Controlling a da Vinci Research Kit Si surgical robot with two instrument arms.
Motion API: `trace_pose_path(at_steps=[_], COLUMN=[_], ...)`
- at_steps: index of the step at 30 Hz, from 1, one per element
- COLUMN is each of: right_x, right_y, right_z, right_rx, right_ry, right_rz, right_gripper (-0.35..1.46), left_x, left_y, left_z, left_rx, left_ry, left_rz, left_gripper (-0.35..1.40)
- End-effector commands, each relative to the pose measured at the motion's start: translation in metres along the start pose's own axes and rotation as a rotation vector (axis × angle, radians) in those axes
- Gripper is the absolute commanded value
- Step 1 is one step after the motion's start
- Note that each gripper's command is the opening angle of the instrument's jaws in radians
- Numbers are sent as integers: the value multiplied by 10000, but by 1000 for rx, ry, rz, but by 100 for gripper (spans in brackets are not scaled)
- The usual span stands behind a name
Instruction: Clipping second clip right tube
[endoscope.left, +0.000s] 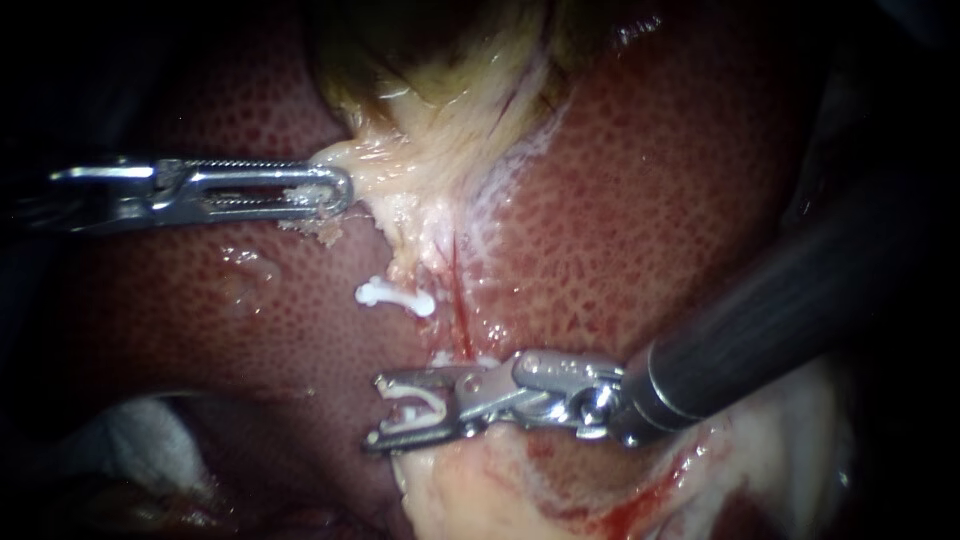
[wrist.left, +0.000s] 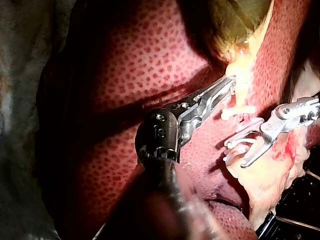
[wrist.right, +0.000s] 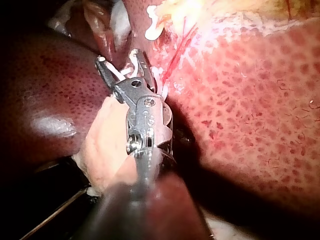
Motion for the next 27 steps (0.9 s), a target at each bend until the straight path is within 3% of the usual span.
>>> trace_pose_path(at_steps=[1, 16, 27], right_x=[0, 3, 13], right_y=[0, -1, -12], right_z=[1, 6, -9], right_rx=[0, 6, 72], right_ry=[0, -2, -18], right_rz=[0, -1, -11], right_gripper=[49, 49, 49], left_x=[0, 0, 0], left_y=[0, 0, 0], left_z=[0, 0, -2], left_rx=[0, 0, -1], left_ry=[0, 0, 0], left_rz=[0, 0, 0], left_gripper=[-35, -35, -35])
